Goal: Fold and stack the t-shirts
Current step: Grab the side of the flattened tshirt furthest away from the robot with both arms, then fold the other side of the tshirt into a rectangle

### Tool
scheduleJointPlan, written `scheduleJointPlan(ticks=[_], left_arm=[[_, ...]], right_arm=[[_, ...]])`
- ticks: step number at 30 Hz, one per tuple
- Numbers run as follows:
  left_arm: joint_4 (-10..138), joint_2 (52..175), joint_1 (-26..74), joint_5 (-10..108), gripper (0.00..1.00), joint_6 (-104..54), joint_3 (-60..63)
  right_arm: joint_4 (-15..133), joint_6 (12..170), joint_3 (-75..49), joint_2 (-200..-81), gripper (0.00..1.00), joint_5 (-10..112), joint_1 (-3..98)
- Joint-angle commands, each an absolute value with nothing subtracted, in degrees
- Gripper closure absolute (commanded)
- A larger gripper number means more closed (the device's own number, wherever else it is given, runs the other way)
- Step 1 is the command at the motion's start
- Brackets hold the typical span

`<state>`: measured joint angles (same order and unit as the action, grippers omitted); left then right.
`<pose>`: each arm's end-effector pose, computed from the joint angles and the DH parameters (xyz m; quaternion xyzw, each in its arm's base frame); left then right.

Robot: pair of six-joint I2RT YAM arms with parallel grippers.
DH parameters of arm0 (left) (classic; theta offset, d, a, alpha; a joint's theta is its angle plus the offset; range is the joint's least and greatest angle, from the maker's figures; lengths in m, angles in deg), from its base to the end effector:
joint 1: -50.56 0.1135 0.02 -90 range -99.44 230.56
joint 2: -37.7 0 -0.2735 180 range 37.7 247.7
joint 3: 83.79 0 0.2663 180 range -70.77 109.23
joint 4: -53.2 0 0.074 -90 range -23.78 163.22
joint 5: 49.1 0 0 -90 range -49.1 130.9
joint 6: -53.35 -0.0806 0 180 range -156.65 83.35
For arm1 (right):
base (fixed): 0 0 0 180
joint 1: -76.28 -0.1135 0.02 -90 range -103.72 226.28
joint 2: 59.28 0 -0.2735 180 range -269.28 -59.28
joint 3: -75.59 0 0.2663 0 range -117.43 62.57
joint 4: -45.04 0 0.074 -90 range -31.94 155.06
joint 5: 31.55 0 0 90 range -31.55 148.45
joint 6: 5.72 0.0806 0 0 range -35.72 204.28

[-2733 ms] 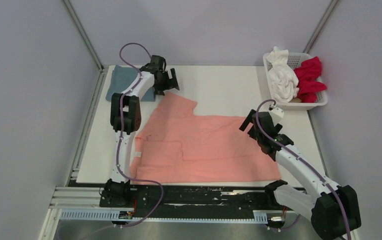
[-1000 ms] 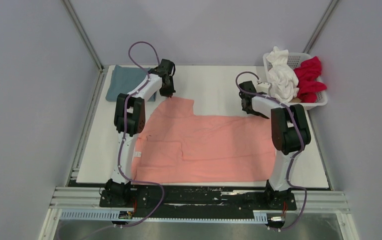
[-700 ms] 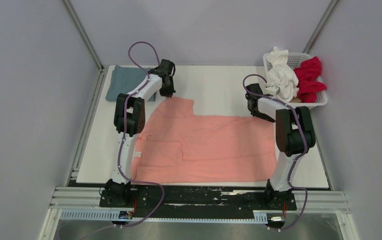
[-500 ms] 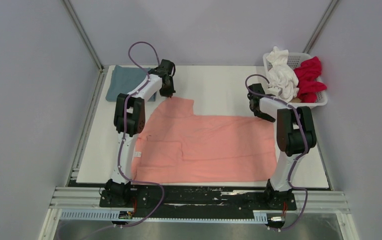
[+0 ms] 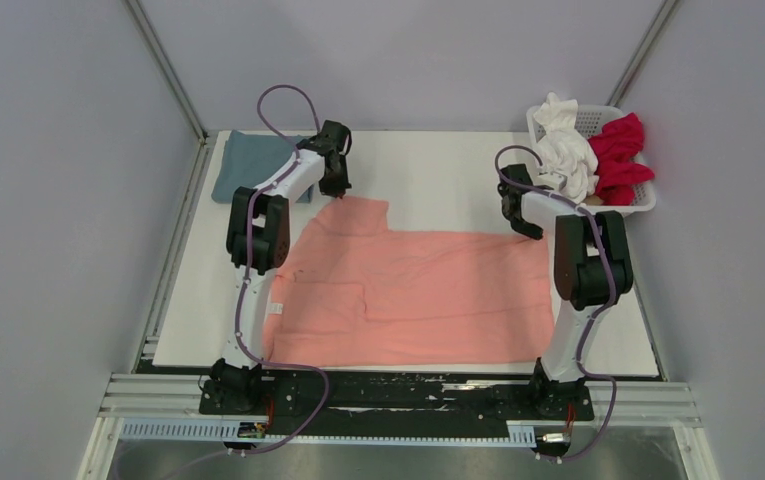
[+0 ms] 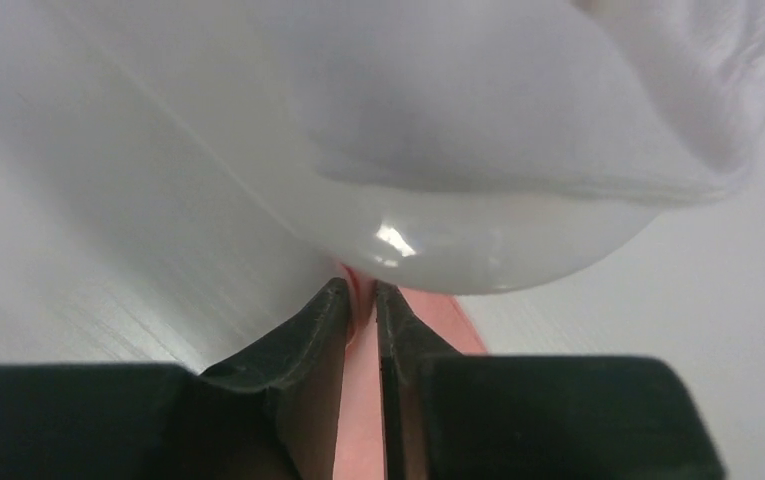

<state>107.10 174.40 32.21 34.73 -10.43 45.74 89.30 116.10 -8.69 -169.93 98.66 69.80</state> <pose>0.5322 -0.1674 0.1329 -0.0798 0.9637 -0.0464 0.2506 0.4033 -0.0066 0.1233 0.2595 0.8905 -0.2683 0.2604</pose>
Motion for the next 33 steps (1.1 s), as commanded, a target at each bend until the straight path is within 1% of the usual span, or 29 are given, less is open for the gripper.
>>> scheduleJointPlan(ticks=[1, 2, 3, 4, 5, 9, 13, 16, 23, 26, 33], left_arm=[[109.7, 170.7, 31.8, 33.9, 1.0, -11.4, 44.7], [109.8, 170.6, 31.8, 33.9, 1.0, -11.5, 44.7], [109.8, 170.3, 31.8, 34.0, 1.0, -11.5, 44.6], [109.8, 169.9, 31.8, 34.0, 1.0, -11.5, 44.4], [109.6, 169.6, 31.8, 34.2, 1.0, -11.4, 44.2], [108.1, 167.2, 31.8, 35.3, 1.0, -11.2, 42.0], [105.8, 163.4, 31.8, 36.0, 1.0, -10.9, 38.1], [102.5, 158.9, 31.8, 36.9, 1.0, -10.8, 34.1], [97.2, 147.2, 31.8, 40.3, 1.0, -9.5, 20.7], [94.1, 142.2, 31.6, 42.6, 1.0, -8.4, 12.8], [90.5, 128.6, 29.6, 43.5, 1.0, -5.8, -2.6]], right_arm=[[89.2, 116.4, -8.4, -169.8, 0.86, 98.1, 71.3], [89.2, 116.0, -8.1, -169.8, 0.89, 97.9, 71.4], [89.1, 115.6, -7.7, -169.8, 0.96, 97.5, 71.5], [89.1, 115.4, -7.5, -169.7, 1.0, 97.3, 71.6], [89.1, 115.4, -7.4, -169.6, 1.0, 97.1, 71.7], [87.6, 114.5, -7.4, -167.8, 1.0, 96.6, 71.8], [81.5, 110.9, -5.2, -163.3, 1.0, 91.0, 71.7], [79.8, 110.0, -3.7, -160.4, 1.0, 87.7, 71.6], [79.7, 109.9, 0.6, -155.0, 1.0, 82.9, 71.3], [79.7, 109.7, 1.9, -152.9, 1.0, 81.9, 70.7], [80.4, 110.8, 7.0, -145.2, 1.0, 79.9, 69.5]])
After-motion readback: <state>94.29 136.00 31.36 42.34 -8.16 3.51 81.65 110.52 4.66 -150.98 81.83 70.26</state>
